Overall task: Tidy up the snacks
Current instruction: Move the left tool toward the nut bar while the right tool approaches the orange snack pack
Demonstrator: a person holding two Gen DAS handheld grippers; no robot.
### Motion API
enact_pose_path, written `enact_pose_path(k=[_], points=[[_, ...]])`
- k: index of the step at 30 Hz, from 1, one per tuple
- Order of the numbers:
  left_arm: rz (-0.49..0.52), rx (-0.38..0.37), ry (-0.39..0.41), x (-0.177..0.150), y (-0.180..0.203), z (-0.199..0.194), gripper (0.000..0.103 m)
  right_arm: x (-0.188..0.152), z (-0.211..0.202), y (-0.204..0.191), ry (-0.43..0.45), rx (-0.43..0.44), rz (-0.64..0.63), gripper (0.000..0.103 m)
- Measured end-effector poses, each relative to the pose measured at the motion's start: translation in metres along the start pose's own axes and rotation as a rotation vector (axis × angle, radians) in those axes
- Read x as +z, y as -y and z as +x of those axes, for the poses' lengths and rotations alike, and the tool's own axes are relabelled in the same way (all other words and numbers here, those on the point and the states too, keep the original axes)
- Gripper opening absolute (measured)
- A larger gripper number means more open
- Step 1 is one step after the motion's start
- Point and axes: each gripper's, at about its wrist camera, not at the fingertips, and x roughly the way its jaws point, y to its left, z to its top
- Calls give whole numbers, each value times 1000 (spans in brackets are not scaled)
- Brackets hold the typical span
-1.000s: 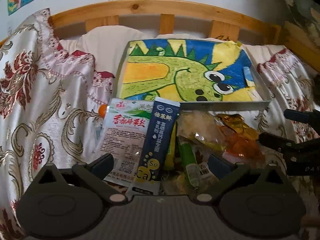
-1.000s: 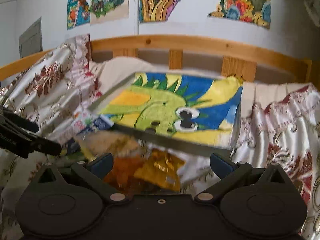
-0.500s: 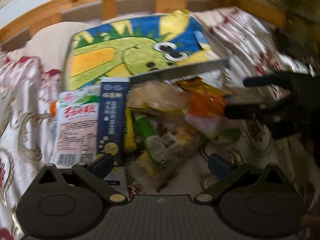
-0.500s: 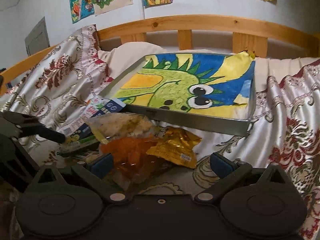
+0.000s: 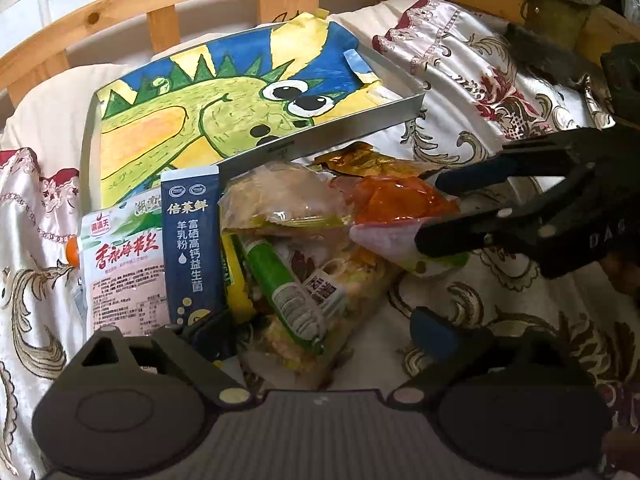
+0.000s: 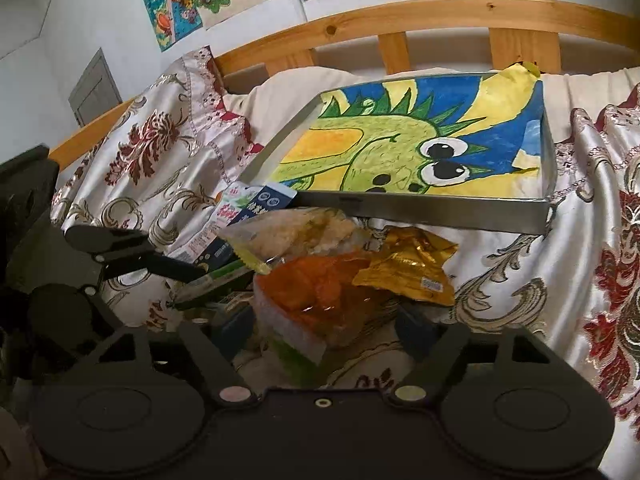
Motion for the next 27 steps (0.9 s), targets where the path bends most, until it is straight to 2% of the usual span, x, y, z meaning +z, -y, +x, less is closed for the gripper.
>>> enact_pose_path(k=[3,5,6,11,13,15,22,24,27], points=[[-11,-10,-1,1,-3,2,91,-3,3,-4,-8,-1,-25,59],[-29,-32,-7,2,-6,3,85,-4,4,-6,-9,-3,-41,55],[-36,-44,-8,2,-7,3,80,-4,4,-7,-6,-6,-45,53],[-83,-63,-1,-1,-15,-1,74,-3,1,-8,-5,-15,-55,48],[-107,-64,-2,-1,-19,-3,65,-3,0,-7,-10,-16,-51,46],[-124,-73,-7,-1,-21,-6,61,-1,-2,-7,-17,-25,-55,45],[-122,-110,-24,-2,-12,-15,59,0,-14,-11,-56,-79,-75,43],[-123,-125,-30,-1,-10,-17,59,-1,-16,-11,-68,-94,-83,30],[-135,-138,-35,0,-10,-17,59,-1,-20,-10,-78,-123,-89,31]])
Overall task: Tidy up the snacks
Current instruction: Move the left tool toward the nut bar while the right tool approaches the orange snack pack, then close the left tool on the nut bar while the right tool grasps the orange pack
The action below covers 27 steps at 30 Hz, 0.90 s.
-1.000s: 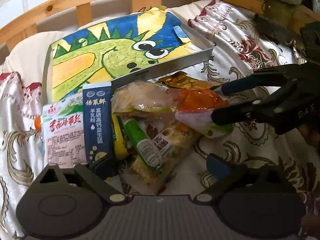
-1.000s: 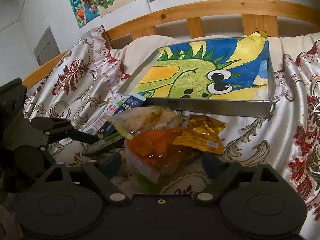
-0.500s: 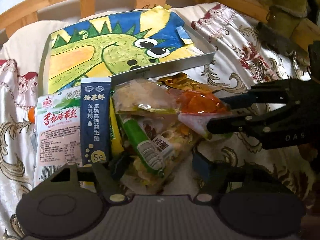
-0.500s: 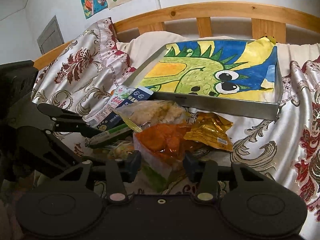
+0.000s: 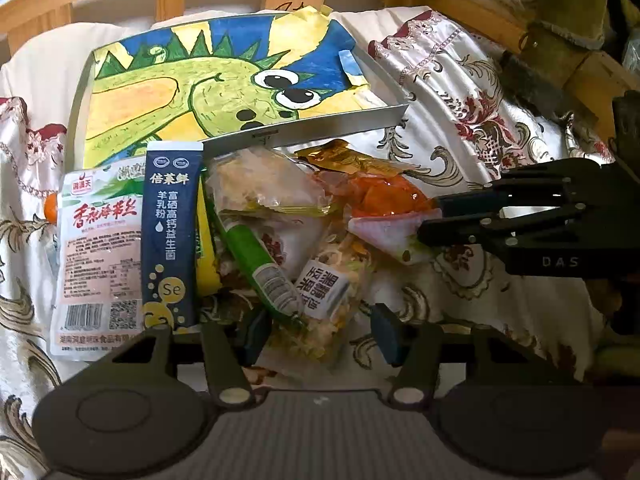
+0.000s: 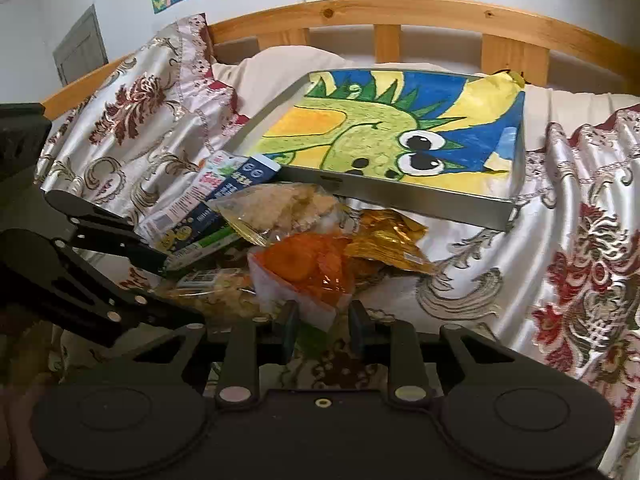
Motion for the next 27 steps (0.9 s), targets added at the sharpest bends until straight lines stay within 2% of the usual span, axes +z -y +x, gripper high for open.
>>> enact_pose_path(k=[4,6,8,9,13,15,20,23,24,27], points=[[-2,5,-10,4,0,8,59,-1,1,3,17,12,30,42],[-8,6,-15,6,0,14,59,-1,2,4,37,20,48,58],[-12,13,-22,8,1,21,59,0,3,3,69,19,73,70],[-13,21,-25,8,2,25,59,1,4,3,87,19,84,73],[-30,50,-27,9,6,29,59,10,10,-2,165,7,116,77],[-33,61,-26,7,8,28,57,15,17,-7,176,-13,126,77],[-63,87,-17,2,16,23,52,15,28,-22,139,-84,90,75],[-73,100,-21,0,22,20,49,12,27,-22,116,-95,93,70],[-76,102,-23,0,23,20,48,11,24,-21,111,-98,93,64],[-89,92,-27,-2,27,16,44,8,15,-19,85,-114,91,61]])
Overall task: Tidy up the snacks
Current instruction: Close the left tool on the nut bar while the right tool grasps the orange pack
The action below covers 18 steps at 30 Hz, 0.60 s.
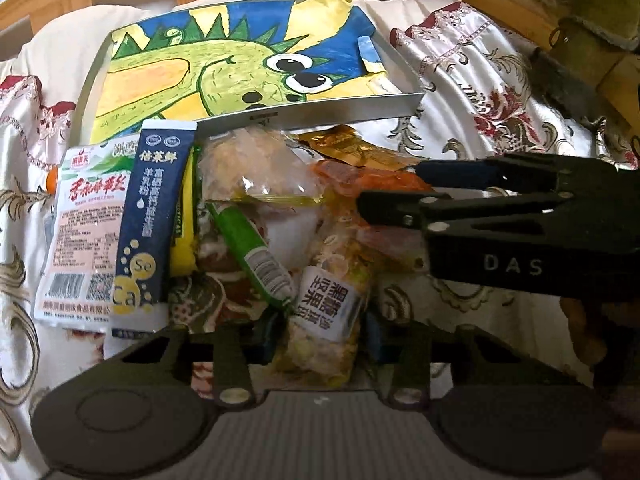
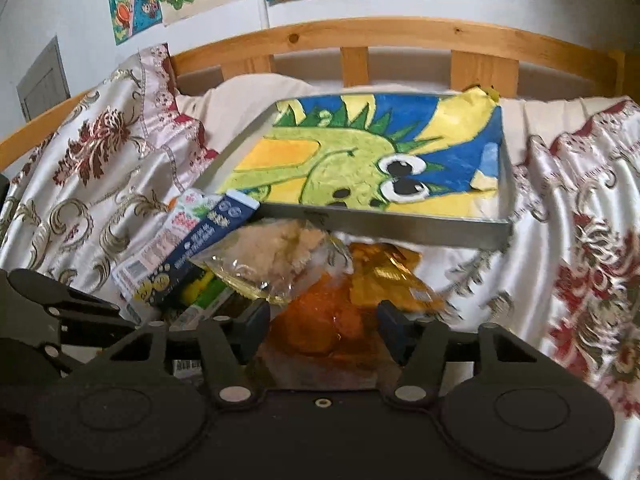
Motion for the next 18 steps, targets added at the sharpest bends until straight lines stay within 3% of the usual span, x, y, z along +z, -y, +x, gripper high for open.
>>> enact_pose_path(k=[7,11,14,16,18], points=[[-41,-27,-8,-1,3,-4,42,-4,-11,8,-40,-30,19,62],[-62,-27,-14,2,2,1,43,-5,-5,8,-47,-43,21,76],[-56,-14,-8,4,4,5,43,-7,1,9,-46,-42,37,80],[-46,-2,-5,4,7,7,43,-8,4,9,-46,-34,45,80],[-36,7,-4,4,9,8,43,-9,4,8,-49,-30,39,71]])
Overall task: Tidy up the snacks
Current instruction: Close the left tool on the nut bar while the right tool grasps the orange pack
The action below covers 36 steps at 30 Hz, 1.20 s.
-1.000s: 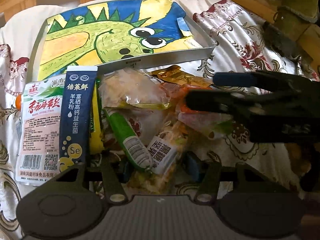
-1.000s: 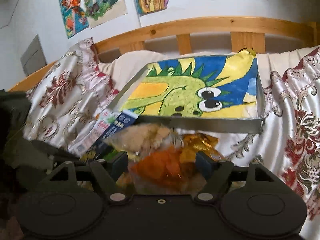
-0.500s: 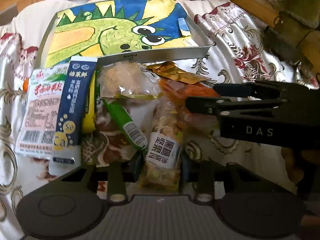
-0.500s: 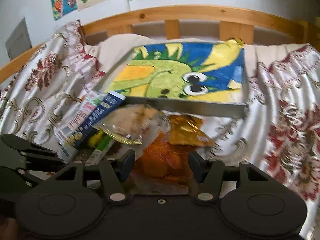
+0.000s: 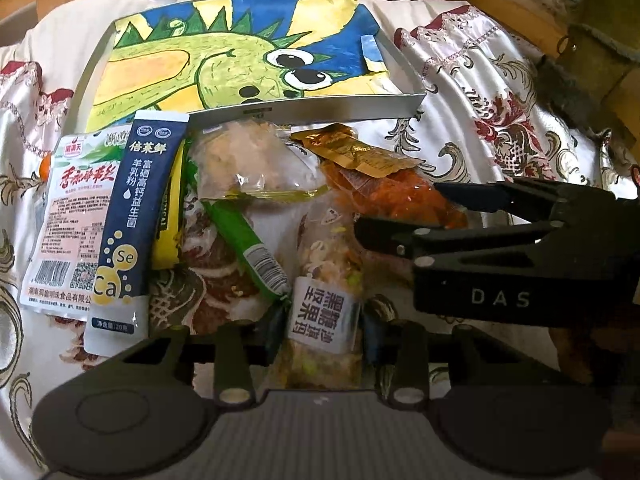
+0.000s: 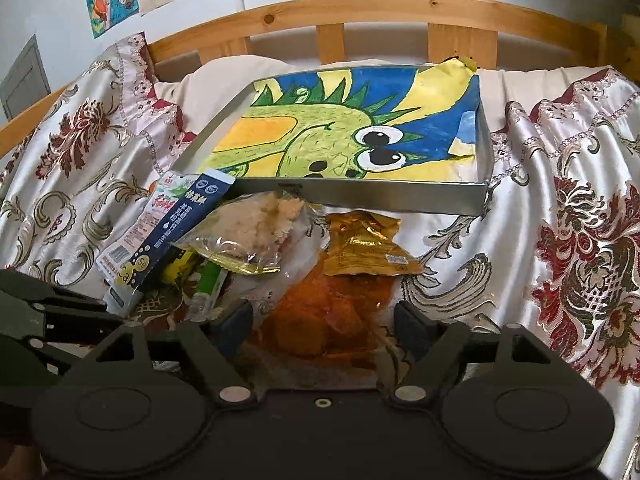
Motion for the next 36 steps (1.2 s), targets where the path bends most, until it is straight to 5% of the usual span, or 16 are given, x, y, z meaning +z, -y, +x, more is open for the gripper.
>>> enact_pose_path(k=[3,14,24,36], points=[[-3,3,-4,0,0,-1,42,-1,-1,0,-9,21,3,63],[-41,-49,-78,-12,-8,-22,41,-8,-19,-8,-40,56,-52,57],[-129,-138,-87,-24,-20,-36,40,-19,-36,-37,39,-70,-305,50],[-133,-244,-134,-30,-15,-34,40,-25,-48,-38,38,-95,-351,50]])
